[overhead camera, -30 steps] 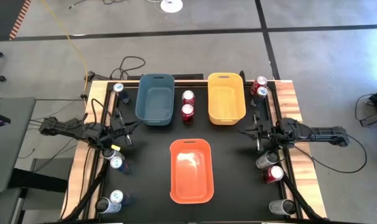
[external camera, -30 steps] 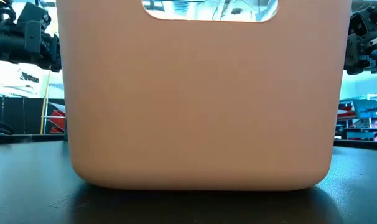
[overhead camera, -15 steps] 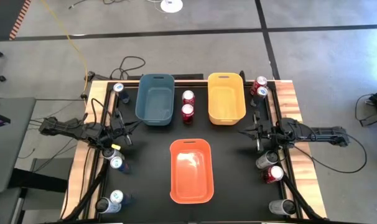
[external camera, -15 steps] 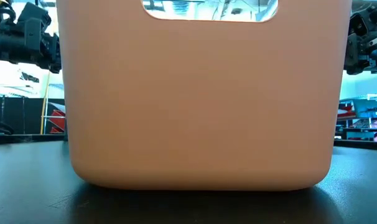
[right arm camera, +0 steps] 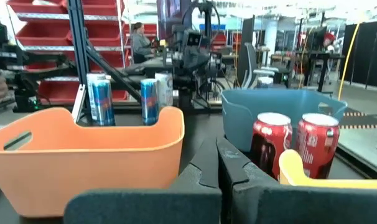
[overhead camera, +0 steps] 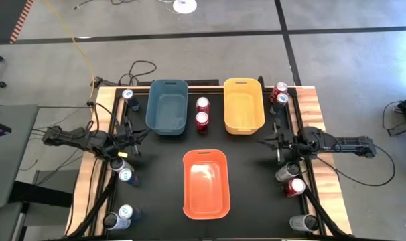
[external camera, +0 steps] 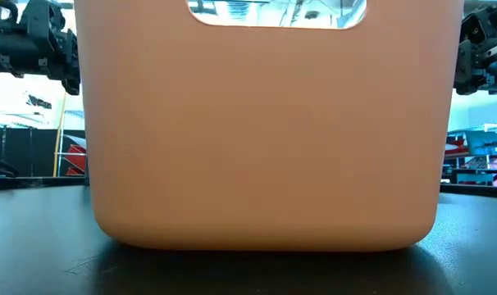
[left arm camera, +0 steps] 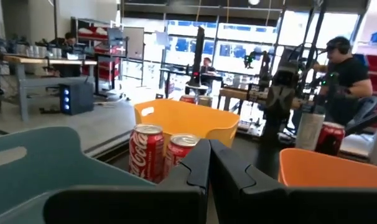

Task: Sort soda cans
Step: Put the top left blue soda can into the blue bin

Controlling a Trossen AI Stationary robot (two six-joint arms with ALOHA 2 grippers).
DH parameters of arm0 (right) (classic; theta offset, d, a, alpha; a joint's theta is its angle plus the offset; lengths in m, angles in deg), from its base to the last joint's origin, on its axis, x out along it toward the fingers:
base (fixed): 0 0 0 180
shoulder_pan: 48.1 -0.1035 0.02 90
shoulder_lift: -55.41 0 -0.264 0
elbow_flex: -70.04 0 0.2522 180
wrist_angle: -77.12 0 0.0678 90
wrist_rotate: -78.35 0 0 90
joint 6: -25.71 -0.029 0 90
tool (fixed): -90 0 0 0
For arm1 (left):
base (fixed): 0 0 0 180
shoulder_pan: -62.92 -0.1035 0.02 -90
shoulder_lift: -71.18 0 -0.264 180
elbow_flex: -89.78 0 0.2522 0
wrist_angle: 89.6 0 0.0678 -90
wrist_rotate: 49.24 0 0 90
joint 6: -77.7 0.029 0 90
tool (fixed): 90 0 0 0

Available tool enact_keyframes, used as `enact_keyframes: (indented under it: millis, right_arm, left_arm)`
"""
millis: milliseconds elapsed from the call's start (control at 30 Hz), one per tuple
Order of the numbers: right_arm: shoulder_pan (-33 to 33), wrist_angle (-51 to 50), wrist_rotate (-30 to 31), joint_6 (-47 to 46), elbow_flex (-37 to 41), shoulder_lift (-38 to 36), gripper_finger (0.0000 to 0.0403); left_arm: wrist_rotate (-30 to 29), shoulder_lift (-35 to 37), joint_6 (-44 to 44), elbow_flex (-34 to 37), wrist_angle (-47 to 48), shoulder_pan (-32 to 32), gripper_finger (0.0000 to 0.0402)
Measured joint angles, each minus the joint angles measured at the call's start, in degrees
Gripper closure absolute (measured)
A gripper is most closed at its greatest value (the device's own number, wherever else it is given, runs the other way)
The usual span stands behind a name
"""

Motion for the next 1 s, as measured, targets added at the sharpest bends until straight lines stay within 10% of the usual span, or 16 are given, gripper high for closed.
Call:
enact_keyframes:
  millis: [267, 700, 1000]
  right_arm:
    - [-0.02, 14.16, 0.36, -9.33, -0.02, 0.01, 0.0403]
    - [3.31, 15.20, 9.65, -21.42, -0.37, 11.14, 0.0403]
    - [6.78, 32.82, 13.67, -21.03, -1.89, 17.40, 0.0402]
  left_arm:
    - [-2.80, -1.31, 5.71, -5.79, 0.66, -0.55, 0.0377]
    - [-15.17, -21.22, 2.37, -34.48, 23.39, -3.93, 0.0130]
    - [-16.45, -38.14, -10.16, -55.04, 49.59, -10.43, 0.0084]
